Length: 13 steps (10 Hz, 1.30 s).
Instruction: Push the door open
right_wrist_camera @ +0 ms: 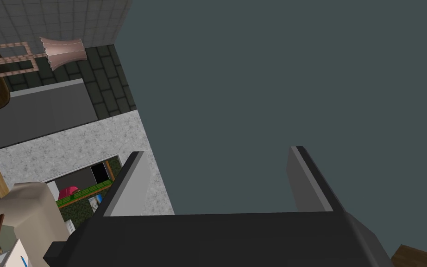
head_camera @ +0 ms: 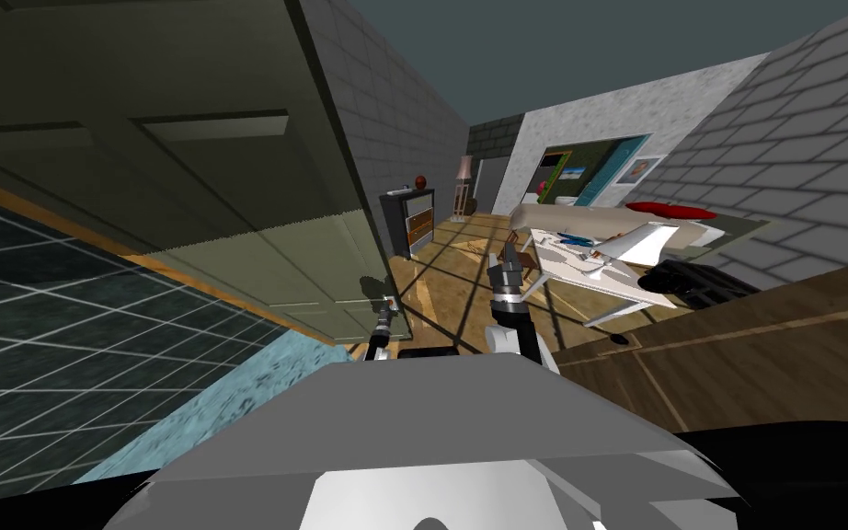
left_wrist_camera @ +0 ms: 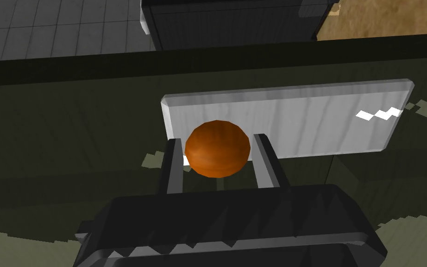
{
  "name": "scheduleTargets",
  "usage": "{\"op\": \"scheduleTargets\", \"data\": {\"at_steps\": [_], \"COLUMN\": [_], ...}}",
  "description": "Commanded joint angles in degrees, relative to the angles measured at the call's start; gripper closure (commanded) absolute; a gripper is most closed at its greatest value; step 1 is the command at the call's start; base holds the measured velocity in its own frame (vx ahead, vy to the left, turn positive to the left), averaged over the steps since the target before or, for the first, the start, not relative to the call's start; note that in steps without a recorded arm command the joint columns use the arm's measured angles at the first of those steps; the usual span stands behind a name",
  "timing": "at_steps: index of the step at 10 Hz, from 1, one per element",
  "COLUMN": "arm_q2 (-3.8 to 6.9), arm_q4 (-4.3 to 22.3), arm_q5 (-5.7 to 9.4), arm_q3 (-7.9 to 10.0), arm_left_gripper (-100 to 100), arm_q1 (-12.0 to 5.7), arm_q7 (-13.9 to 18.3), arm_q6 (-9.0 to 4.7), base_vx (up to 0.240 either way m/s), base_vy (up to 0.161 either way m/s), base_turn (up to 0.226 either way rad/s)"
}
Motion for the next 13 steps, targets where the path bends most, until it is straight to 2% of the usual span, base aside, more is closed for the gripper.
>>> {"op": "scheduleTargets", "data": {"at_steps": [1,7,8,9,10,13], "arm_q2": [0.21,-0.61,-0.83,-0.85,-0.42,-0.02], "arm_q4": [-0.18,1.08,1.21,0.96,0.99,1.19], "arm_q5": [0.57,2.63,2.85,2.60,3.10,3.81], "arm_q3": [1.44,6.08,6.58,6.01,7.04,8.51], "arm_left_gripper": [100,100,100,100,100,100], "arm_q1": [-0.61,-2.26,-2.44,-2.04,-2.21,-2.34], "arm_q7": [-0.52,-1.85,-1.99,-1.89,-2.21,-2.66], "arm_q6": [-0.17,0.37,0.43,0.67,0.66,0.57], "base_vx": [0.199,0.200,0.175,0.085,0.163,0.186], "base_vy": [-0.078,-0.093,-0.079,-0.034,-0.026,-0.052], "base_turn": [0.076,0.077,0.064,0.024,0.029,0.050]}}
